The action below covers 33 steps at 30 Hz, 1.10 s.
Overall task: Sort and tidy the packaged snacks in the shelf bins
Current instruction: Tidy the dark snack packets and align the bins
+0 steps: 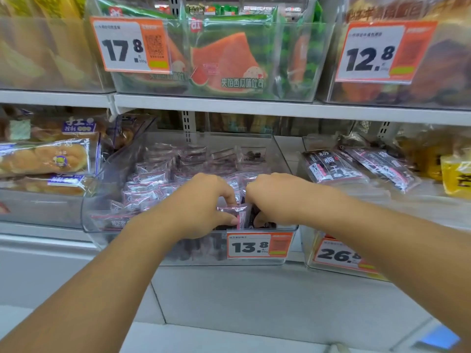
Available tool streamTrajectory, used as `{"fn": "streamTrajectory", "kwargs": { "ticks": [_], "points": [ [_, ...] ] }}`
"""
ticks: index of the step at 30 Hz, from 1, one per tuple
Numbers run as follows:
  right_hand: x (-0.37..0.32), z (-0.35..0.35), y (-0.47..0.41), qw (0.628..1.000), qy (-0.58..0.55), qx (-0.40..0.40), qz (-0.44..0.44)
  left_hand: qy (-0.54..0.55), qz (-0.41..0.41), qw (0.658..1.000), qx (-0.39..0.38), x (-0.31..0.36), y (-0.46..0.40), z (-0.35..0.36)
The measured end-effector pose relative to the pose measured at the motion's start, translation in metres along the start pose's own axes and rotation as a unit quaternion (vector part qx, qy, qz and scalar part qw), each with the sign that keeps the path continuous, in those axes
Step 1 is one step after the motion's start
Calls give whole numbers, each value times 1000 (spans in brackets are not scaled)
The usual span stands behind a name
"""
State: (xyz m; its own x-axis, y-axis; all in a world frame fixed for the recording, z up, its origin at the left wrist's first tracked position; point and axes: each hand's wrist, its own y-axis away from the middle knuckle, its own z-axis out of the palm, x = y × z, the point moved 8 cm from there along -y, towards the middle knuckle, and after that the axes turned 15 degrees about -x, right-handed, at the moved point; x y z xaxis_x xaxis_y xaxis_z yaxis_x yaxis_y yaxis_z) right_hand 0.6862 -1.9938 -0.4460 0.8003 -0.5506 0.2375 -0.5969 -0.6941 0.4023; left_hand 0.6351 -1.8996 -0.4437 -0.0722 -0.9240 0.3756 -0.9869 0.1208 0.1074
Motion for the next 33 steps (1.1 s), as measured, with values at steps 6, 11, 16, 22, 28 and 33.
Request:
{"fn": "streamTrajectory", "kwargs": {
  "ticks": [6,11,16,22,28,33],
  "points": [
    [0,-14,10,999,15,31,24,-13,22,1000,-12,7,-1,3],
    [-2,-22,21,994,75,76,27,0,34,999,-18,11,2,0],
    [-16,-30,31,982,143,118,26,-7,32,999,-22,10,2,0],
    [-9,-8,10,994,90,64,1,14,27,999,-19,7,3,2],
    [-2,-8,4,997,42,60,22,9,-12,1000,-14,3,3,4],
    [2,-19,2,994,38,68,72,1,-9,1000,-9,2,4,5]
  ]
}}
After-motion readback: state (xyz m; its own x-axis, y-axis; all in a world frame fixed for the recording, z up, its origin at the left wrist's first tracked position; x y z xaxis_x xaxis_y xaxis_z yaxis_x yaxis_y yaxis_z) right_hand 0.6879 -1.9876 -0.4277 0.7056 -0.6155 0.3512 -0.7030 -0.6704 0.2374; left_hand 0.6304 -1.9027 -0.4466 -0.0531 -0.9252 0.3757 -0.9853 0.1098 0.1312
